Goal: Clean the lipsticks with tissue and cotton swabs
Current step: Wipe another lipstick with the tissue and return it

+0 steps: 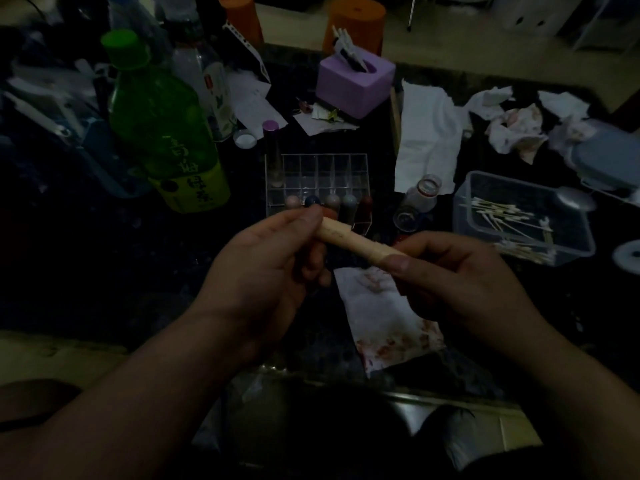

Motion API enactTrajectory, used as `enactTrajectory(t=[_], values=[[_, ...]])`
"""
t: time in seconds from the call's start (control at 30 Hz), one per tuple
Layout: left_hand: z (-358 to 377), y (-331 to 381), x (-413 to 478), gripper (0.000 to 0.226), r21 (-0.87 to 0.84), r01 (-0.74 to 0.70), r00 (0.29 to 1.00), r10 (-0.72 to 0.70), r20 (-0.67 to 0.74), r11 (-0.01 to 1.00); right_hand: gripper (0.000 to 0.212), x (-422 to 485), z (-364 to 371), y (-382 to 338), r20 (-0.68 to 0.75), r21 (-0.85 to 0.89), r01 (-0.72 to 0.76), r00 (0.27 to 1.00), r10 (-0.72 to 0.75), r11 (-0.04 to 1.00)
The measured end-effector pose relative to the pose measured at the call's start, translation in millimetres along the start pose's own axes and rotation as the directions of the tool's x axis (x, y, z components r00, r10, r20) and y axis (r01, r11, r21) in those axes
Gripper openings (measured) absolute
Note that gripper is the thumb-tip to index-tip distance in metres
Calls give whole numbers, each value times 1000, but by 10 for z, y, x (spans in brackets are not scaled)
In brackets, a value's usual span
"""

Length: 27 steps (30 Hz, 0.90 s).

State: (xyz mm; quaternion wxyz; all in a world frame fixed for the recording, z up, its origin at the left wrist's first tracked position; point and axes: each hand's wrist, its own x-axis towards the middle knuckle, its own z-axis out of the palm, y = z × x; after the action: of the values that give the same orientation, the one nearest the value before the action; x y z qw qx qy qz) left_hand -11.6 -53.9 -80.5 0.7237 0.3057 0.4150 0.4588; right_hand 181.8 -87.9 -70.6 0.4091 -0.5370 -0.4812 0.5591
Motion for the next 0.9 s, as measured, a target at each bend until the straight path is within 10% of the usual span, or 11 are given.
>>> enactTrajectory(t=[0.9], values=[[-139, -5, -53, 28, 531, -86, 987, -1, 161, 843, 7, -13, 316, 40, 30, -174, 29, 999, -25, 984]])
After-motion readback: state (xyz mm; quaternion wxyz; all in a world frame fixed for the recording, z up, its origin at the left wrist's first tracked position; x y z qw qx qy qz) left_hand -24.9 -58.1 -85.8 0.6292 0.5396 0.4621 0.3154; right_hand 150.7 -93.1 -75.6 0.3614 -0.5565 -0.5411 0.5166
